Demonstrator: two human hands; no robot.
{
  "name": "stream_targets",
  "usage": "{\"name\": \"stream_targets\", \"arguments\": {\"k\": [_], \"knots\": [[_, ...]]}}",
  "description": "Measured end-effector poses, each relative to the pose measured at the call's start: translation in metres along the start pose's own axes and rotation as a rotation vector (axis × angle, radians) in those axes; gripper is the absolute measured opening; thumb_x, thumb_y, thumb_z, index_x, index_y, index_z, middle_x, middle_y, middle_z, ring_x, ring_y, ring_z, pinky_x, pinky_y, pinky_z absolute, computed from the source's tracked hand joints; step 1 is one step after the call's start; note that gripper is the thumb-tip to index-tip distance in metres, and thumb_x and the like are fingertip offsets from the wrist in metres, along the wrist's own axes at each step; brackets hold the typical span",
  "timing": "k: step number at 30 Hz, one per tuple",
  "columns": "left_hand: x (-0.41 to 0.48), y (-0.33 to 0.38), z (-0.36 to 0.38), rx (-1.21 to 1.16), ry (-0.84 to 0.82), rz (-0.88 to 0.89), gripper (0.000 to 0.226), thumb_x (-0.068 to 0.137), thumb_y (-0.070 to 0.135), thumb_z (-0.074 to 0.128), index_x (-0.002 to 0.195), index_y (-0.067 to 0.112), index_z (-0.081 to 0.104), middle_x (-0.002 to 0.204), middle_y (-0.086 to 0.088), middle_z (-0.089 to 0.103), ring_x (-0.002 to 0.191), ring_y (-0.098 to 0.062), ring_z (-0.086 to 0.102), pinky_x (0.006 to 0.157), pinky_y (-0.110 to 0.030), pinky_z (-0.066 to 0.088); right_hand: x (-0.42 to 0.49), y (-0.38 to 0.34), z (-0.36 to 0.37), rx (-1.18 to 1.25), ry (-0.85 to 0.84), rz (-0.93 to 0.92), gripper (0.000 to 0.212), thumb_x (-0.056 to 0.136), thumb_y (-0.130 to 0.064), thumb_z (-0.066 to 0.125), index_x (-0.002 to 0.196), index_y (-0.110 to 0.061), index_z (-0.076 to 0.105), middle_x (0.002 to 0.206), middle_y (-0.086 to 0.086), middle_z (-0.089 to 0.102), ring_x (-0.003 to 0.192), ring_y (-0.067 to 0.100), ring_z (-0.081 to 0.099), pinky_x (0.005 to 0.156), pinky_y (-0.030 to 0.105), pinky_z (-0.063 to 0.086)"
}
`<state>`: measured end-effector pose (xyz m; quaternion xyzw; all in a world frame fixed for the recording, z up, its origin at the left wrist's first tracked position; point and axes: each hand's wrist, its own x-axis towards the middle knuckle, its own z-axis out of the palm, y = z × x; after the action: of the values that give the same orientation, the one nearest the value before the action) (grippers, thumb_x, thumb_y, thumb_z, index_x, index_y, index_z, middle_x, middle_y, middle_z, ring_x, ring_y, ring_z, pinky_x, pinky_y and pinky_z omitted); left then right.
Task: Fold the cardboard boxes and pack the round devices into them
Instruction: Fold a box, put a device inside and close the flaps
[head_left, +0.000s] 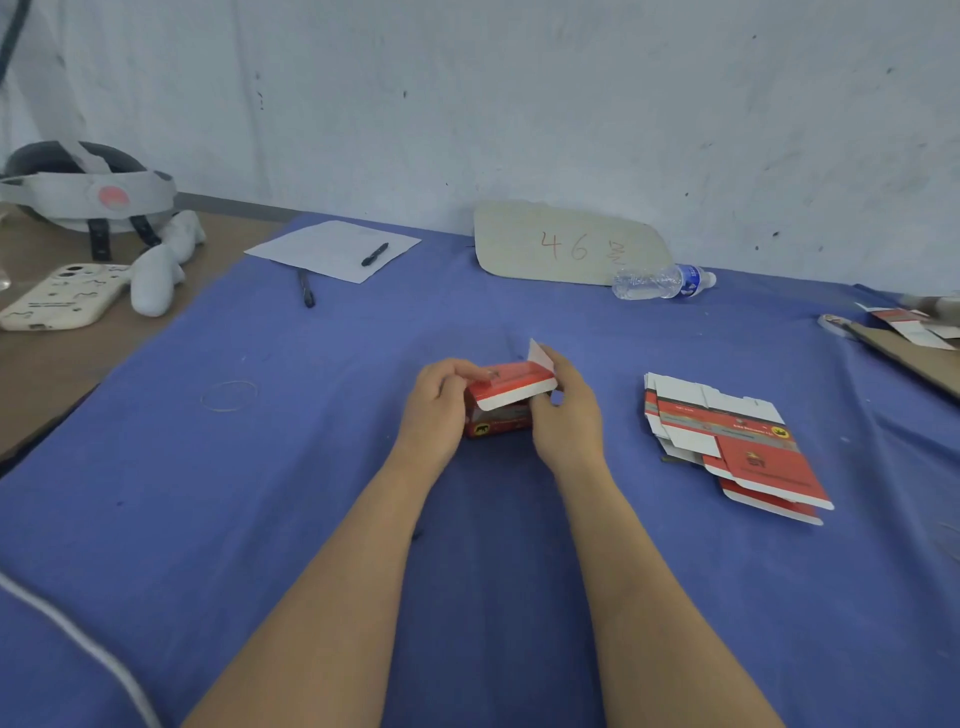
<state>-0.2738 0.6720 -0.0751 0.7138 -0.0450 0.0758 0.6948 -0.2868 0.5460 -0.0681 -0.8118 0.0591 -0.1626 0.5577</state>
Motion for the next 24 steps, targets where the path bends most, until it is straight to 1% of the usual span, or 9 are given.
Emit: {"name": "stream_targets", "arguments": {"k": [3, 6, 9, 11, 13, 15, 17, 20, 24], "knots": [[-0.003, -0.001, 0.002, 0.063, -0.031, 0.052, 0.016, 0.092, 0.032, 0.057, 0.098, 0.017, 0.059, 0.11, 0.001, 0.053, 0.087, -0.01, 0.055, 0.074, -0.015, 0.043, 0.001, 0.004, -0.005, 0.077, -0.128, -0.033, 0.05, 0.095, -0.009, 0.044, 0.142, -0.027, 0.043, 0.135, -0.003, 0.053, 0.122, 0.014, 0.051, 0.103, 0.037, 0.045], [-0.004, -0.008, 0.004, 0.287, -0.017, 0.191, 0.03, 0.089, 0.029, 0.066, 0.116, 0.024, 0.054, 0.114, 0.008, 0.043, 0.084, 0.006, 0.05, 0.071, 0.0, 0.038, 0.002, 0.005, -0.007, 0.151, -0.173, -0.027, 0.048, 0.094, -0.009, 0.046, 0.139, -0.028, 0.046, 0.129, -0.004, 0.057, 0.115, 0.017, 0.058, 0.088, 0.03, 0.054], [-0.001, -0.006, 0.002, 0.382, 0.155, 0.187, 0.017, 0.095, 0.035, 0.056, 0.102, 0.02, 0.057, 0.1, 0.005, 0.051, 0.078, -0.002, 0.053, 0.062, -0.01, 0.038, 0.001, 0.006, -0.004, 0.108, -0.136, -0.067, 0.039, 0.094, -0.014, 0.052, 0.128, -0.034, 0.051, 0.113, -0.006, 0.063, 0.103, 0.015, 0.062, 0.084, 0.029, 0.054], [0.004, -0.004, 0.0, 0.376, 0.286, 0.127, 0.027, 0.101, 0.034, 0.043, 0.085, 0.015, 0.052, 0.081, 0.003, 0.053, 0.073, -0.016, 0.051, 0.056, -0.023, 0.033, -0.001, 0.005, -0.001, 0.1, -0.134, -0.064, 0.041, 0.092, -0.02, 0.059, 0.125, -0.04, 0.046, 0.106, -0.011, 0.062, 0.095, 0.014, 0.063, 0.085, 0.031, 0.053], [0.007, -0.004, -0.003, 0.361, 0.352, 0.079, 0.033, 0.103, 0.03, 0.036, 0.078, 0.01, 0.046, 0.068, 0.003, 0.047, 0.069, -0.02, 0.044, 0.055, -0.031, 0.028, -0.001, 0.005, 0.001, 0.103, -0.124, -0.072, 0.037, 0.091, -0.019, 0.061, 0.114, -0.044, 0.047, 0.102, -0.012, 0.062, 0.089, 0.015, 0.063, 0.081, 0.029, 0.054], [0.009, -0.004, -0.005, 0.316, 0.379, 0.019, 0.027, 0.103, 0.026, 0.037, 0.085, 0.009, 0.048, 0.074, 0.003, 0.049, 0.073, -0.019, 0.045, 0.061, -0.031, 0.03, -0.002, 0.004, 0.001, 0.085, -0.123, -0.077, 0.023, 0.092, -0.017, 0.06, 0.101, -0.038, 0.054, 0.1, -0.01, 0.062, 0.081, 0.013, 0.063, 0.073, 0.022, 0.054], [0.01, -0.004, -0.005, 0.224, 0.376, -0.037, 0.014, 0.101, 0.023, 0.041, 0.102, 0.012, 0.05, 0.087, 0.006, 0.052, 0.081, -0.015, 0.049, 0.07, -0.028, 0.037, -0.002, 0.003, -0.001, 0.1, -0.147, -0.048, 0.011, 0.092, -0.017, 0.061, 0.095, -0.028, 0.063, 0.092, -0.01, 0.063, 0.069, 0.004, 0.06, 0.06, 0.012, 0.049], [0.008, -0.004, -0.002, 0.184, 0.343, -0.044, 0.013, 0.098, 0.021, 0.046, 0.11, 0.017, 0.047, 0.085, 0.014, 0.051, 0.078, -0.009, 0.052, 0.065, -0.025, 0.04, -0.002, 0.004, -0.006, 0.164, -0.188, 0.006, 0.009, 0.088, -0.017, 0.067, 0.096, -0.02, 0.069, 0.087, -0.01, 0.063, 0.055, -0.009, 0.054, 0.055, 0.007, 0.043], [0.005, -0.006, -0.002, 0.219, 0.274, -0.029, 0.01, 0.095, 0.028, 0.052, 0.102, 0.024, 0.047, 0.083, 0.019, 0.051, 0.077, -0.005, 0.053, 0.062, -0.023, 0.041, 0.0, 0.002, -0.009, 0.083, -0.117, -0.034, 0.006, 0.088, -0.025, 0.067, 0.093, -0.028, 0.068, 0.083, -0.018, 0.062, 0.065, -0.008, 0.057, 0.058, 0.002, 0.041]]}}
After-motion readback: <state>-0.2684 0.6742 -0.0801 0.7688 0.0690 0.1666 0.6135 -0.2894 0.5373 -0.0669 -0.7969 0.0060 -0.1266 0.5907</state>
